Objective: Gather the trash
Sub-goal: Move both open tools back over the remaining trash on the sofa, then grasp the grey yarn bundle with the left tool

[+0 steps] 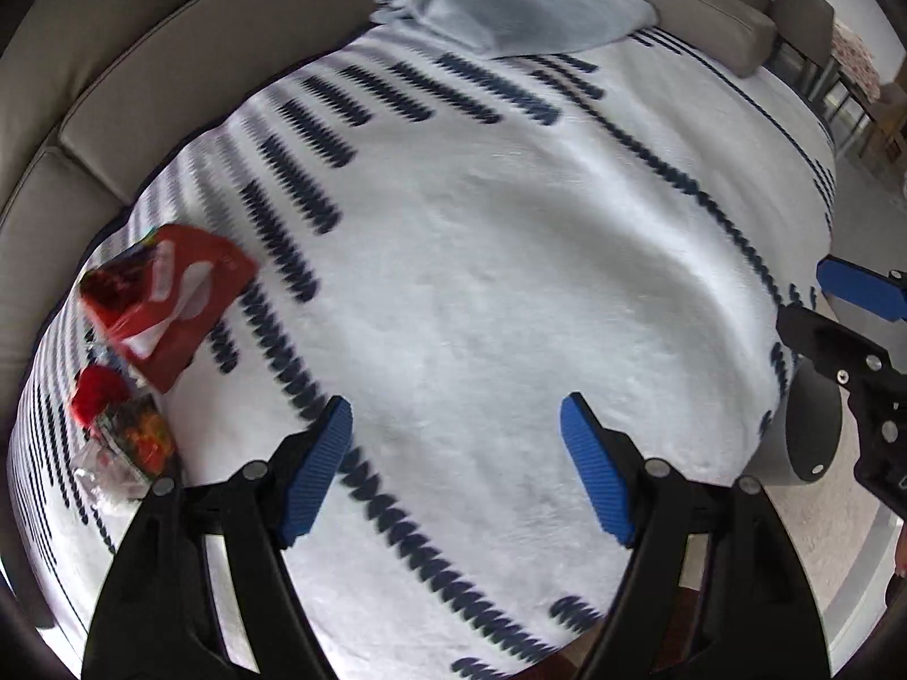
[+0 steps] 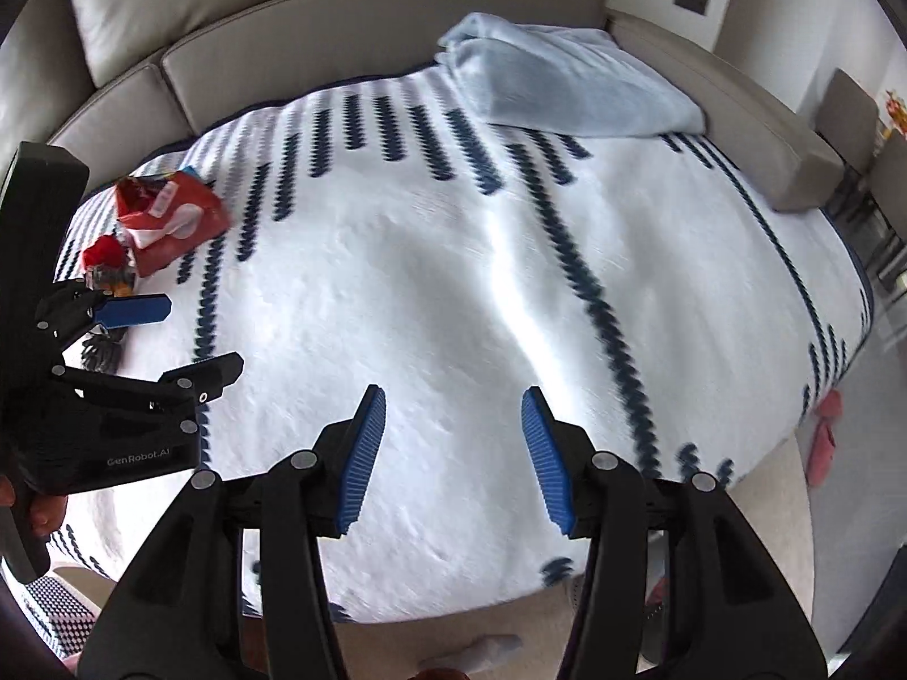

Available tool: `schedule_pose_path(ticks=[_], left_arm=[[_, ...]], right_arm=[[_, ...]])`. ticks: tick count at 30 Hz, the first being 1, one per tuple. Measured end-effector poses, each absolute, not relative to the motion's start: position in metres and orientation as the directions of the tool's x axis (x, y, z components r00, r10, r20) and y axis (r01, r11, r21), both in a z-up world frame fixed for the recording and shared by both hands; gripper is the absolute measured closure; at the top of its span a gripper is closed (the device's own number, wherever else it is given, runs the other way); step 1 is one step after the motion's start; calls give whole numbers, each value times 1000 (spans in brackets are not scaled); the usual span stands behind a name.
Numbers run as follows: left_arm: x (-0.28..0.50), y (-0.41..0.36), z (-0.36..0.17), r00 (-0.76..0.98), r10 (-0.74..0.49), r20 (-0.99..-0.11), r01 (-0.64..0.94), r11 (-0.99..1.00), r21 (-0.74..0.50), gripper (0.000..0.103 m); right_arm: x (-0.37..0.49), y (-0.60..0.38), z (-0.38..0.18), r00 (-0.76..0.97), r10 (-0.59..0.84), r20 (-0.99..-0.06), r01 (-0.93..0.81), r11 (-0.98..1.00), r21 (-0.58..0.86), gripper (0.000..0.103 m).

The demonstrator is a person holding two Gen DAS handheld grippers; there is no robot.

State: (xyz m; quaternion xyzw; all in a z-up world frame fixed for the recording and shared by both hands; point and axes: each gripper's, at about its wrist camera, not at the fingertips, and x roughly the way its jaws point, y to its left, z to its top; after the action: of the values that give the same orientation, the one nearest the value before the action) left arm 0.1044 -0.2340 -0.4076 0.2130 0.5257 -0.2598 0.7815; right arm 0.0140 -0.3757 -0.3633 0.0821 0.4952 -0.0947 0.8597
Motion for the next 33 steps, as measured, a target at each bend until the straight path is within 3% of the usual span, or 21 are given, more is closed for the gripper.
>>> schedule_pose_path(ticks=[15, 28, 29, 33], left_arm=[[170, -4, -422, 332, 1, -943, 247, 965, 88, 27], [221, -2, -474, 337, -10, -941, 221, 973, 69, 27], [224, -2, -478, 333, -15, -943, 219, 974, 62, 30], [229, 1, -493, 267, -65, -962, 222, 975, -4, 77]], right_arm=[[147, -177, -359, 490, 139, -861, -166, 984, 65, 55], [196, -131, -379, 464, 144, -874, -252, 967, 25, 55], [199, -132, -379, 468, 141, -872, -251, 968, 22, 55], [215, -133, -376, 494, 127, -860, -243, 970, 4, 55]])
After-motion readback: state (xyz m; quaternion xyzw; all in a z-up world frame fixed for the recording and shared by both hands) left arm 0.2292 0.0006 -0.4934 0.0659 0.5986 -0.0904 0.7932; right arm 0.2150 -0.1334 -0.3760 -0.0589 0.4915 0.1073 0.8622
